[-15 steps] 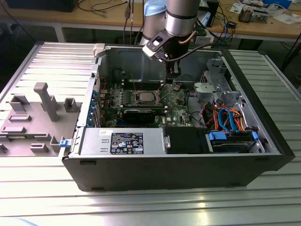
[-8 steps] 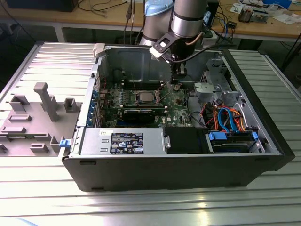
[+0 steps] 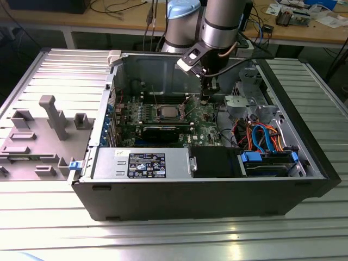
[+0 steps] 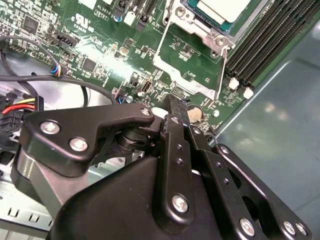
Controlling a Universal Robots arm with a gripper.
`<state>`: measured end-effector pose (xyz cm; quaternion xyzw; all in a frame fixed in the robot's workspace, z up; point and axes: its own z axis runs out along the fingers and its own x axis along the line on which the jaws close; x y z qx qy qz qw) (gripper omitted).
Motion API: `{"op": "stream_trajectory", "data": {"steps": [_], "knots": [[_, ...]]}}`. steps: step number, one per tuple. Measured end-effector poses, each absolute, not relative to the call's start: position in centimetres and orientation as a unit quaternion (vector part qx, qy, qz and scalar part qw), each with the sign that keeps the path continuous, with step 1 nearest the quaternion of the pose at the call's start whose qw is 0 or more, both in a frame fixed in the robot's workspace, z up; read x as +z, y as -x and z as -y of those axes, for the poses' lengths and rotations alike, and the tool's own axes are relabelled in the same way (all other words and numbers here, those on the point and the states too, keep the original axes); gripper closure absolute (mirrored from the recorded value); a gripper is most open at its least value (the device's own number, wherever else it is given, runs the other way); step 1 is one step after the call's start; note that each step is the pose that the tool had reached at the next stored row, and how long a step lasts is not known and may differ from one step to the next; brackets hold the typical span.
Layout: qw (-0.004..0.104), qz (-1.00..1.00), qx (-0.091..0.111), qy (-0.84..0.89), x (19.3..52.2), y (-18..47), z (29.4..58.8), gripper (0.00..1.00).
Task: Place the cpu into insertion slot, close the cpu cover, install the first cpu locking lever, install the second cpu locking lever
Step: 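Close the cpu cover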
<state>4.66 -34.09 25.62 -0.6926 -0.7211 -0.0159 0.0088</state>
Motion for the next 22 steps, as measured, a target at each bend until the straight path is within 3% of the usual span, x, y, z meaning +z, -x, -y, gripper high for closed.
{"op": "stream_trajectory", "data": {"steps": [22], "knots": [[0.009,0.721,-0.017,0.693,25.13,-4.17,34.09,0.89]]}}
